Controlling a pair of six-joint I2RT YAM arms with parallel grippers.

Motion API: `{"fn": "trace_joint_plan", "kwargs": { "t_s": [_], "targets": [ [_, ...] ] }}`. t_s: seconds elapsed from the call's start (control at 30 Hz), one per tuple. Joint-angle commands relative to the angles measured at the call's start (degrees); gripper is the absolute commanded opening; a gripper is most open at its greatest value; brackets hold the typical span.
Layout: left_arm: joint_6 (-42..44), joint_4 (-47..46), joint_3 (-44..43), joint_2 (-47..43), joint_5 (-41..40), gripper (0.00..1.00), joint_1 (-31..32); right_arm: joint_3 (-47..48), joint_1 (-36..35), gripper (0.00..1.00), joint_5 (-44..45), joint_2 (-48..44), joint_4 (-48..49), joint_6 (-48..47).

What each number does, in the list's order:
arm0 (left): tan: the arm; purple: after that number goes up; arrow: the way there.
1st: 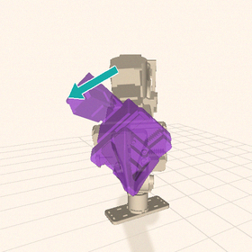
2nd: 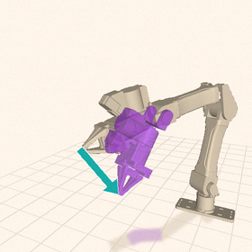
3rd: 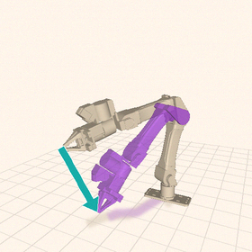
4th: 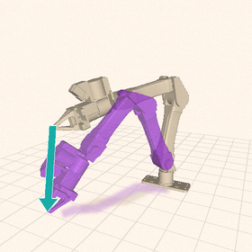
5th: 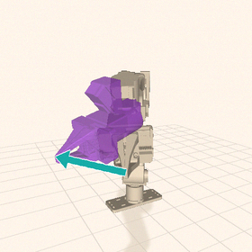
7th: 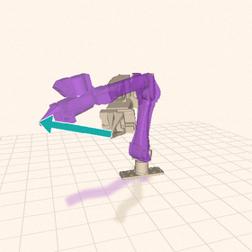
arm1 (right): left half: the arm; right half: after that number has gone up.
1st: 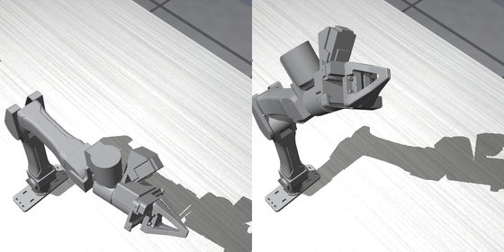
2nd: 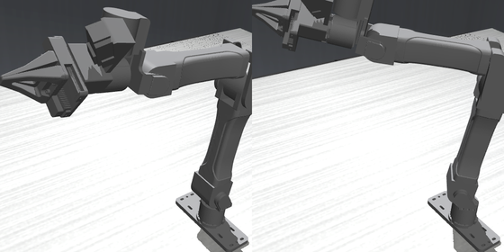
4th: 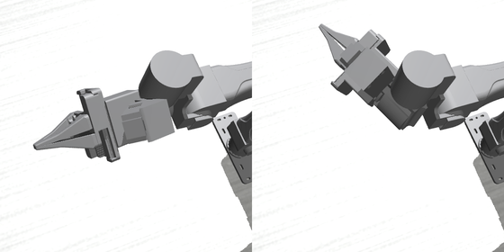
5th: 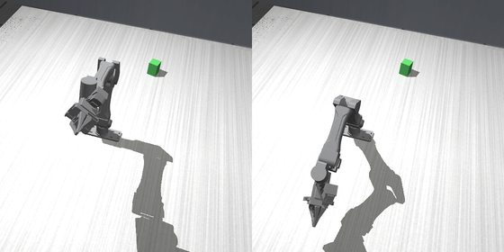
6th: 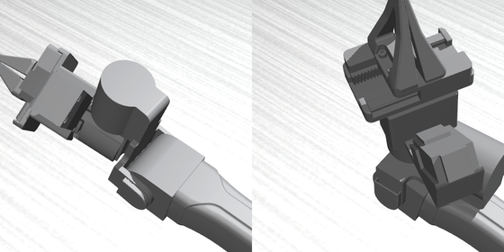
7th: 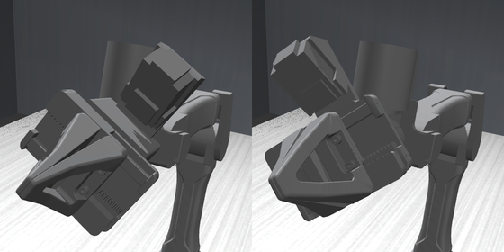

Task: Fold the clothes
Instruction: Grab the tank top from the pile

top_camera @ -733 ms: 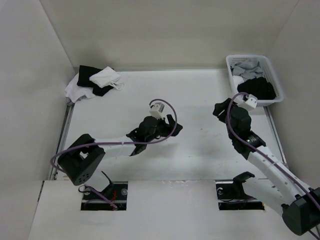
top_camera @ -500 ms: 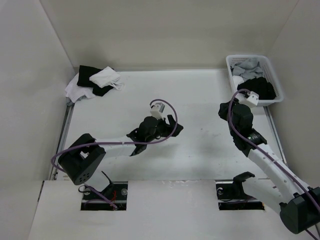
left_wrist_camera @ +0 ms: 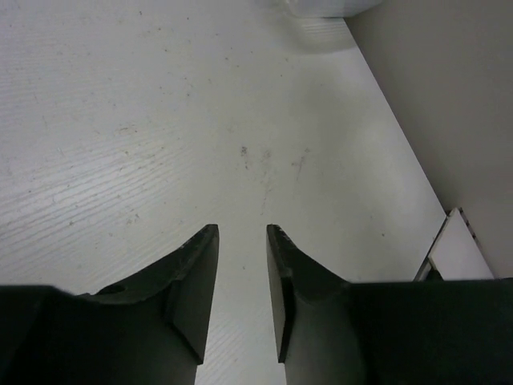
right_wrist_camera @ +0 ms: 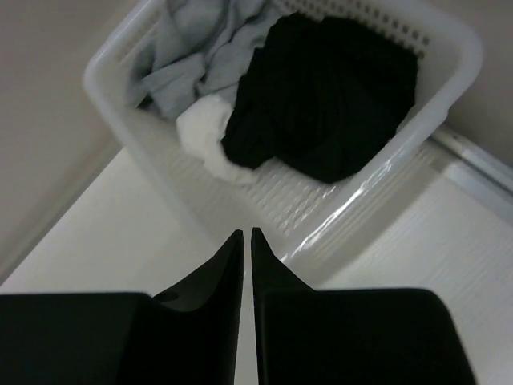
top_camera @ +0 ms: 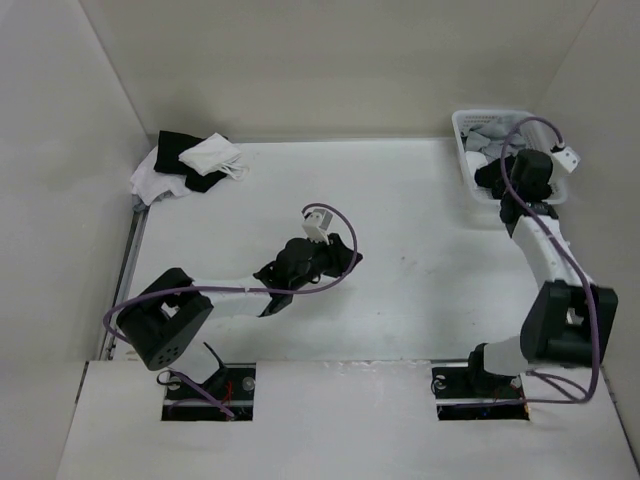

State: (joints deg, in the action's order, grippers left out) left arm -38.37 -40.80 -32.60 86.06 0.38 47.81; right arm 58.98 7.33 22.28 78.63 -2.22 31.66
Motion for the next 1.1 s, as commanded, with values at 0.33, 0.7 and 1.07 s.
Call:
{"fn": "trace_joint_plan", "kwargs": {
  "t_s": [0.33, 0.7, 1.07],
  "targets": [
    [0.31, -7.54, 1.31, 1.04, 1.02, 0.54, -0.75, 35.49, 14.86, 0.63, 0.05, 37.2, -4.02, -3.45],
    [-0.3, -8.16, 1.31, 2.18, 1.2, 0.55, -1.54, 47.28, 16.44, 0.59, -4.8, 50.48, -5.87, -3.01],
    [-1.18, -9.04, 1.66, 2.27, 1.29, 0.54, -1.89, 29.83, 11.09, 0.0, -2.08, 34.53, 11.24, -1.08]
  ]
}}
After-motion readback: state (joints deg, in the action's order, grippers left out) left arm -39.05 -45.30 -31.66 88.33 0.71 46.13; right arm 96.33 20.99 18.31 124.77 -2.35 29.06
